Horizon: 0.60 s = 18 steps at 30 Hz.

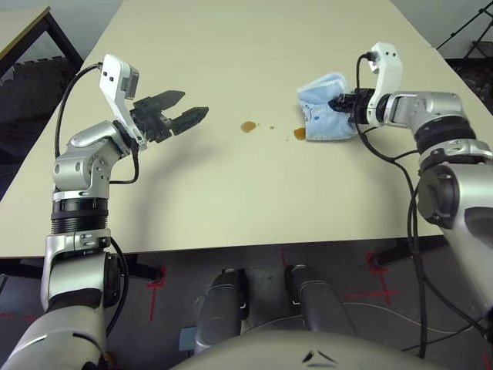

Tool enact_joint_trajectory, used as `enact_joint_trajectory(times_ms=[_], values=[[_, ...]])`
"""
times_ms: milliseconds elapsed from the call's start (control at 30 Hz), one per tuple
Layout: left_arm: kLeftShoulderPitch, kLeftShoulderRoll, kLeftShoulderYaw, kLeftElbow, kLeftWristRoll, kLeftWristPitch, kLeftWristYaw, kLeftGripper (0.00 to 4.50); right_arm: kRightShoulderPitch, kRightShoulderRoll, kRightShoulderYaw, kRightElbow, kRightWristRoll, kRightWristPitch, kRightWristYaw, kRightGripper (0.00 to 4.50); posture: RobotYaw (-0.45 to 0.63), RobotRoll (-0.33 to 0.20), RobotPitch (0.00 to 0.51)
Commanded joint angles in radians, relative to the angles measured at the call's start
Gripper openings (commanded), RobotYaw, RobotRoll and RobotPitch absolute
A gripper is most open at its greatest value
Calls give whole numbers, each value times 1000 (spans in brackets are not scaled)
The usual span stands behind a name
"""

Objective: Wipe the water off the table with a rag.

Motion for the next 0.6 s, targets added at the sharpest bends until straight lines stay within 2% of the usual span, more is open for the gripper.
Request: enact_joint_trajectory(times_ms=[33, 300, 600], values=[[17, 21, -9, -27, -5, 19, -25, 4500, 15, 21, 16, 37, -25, -33, -41, 23, -97, 0, 140], [28, 27, 0, -44, -5, 28, -24, 4500, 38, 121, 56, 35, -44, 10, 12, 23, -82, 0, 141], [33, 28, 0, -51, -5, 34, -21, 4500, 49, 228, 40, -54, 1, 140, 47, 23, -88, 0, 144]])
